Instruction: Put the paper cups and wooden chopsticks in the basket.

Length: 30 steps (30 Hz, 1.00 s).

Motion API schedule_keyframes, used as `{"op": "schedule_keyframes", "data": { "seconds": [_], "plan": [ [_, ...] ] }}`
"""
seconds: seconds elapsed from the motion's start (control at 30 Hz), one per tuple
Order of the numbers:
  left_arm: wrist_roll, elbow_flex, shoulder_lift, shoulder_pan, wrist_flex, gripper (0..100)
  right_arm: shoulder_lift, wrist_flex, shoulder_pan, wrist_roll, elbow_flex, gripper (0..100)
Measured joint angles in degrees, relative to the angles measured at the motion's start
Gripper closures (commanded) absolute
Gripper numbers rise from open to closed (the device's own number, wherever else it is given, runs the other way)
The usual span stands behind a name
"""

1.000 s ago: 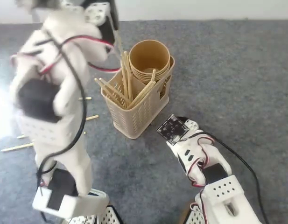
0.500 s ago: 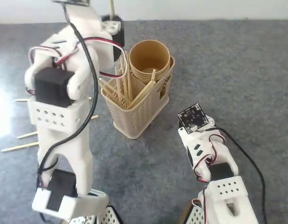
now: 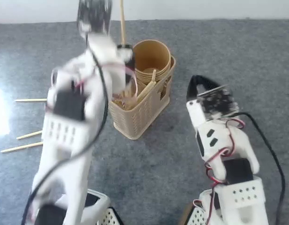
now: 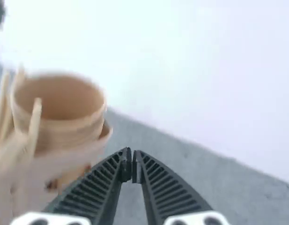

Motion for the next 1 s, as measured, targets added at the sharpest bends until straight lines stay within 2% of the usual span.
{"op": "schedule_keyframes", "data": {
  "seconds": [0.13,0.27,0.47,0.63,0.87,1.0],
  "plan": [
    [-4.5,21.2,-17.8,3.5,-12.7,99,0.0,0.5,-0.4,-4.8,-6.7,91.3],
    [-6.8,36.9,-29.0,1.8,-17.0,99,0.0,0.5,-4.0,-5.9,-9.2,91.2],
    [-7.0,47.1,-33.3,-2.0,-18.5,99,0.0,0.5,-12.0,-6.1,-13.4,91.1],
    [-6.7,55.8,-39.6,-2.3,-24.4,99,0.5,-0.4,-17.8,-6.1,-17.2,91.1],
    [-5.5,70.0,-54.5,0.2,-31.2,99,14.7,-1.7,-25.2,-5.3,-26.5,91.1],
    [-5.9,76.2,-63.7,2.7,-31.8,99,23.2,-1.1,-30.8,-5.1,-33.1,91.0]
  ]
}}
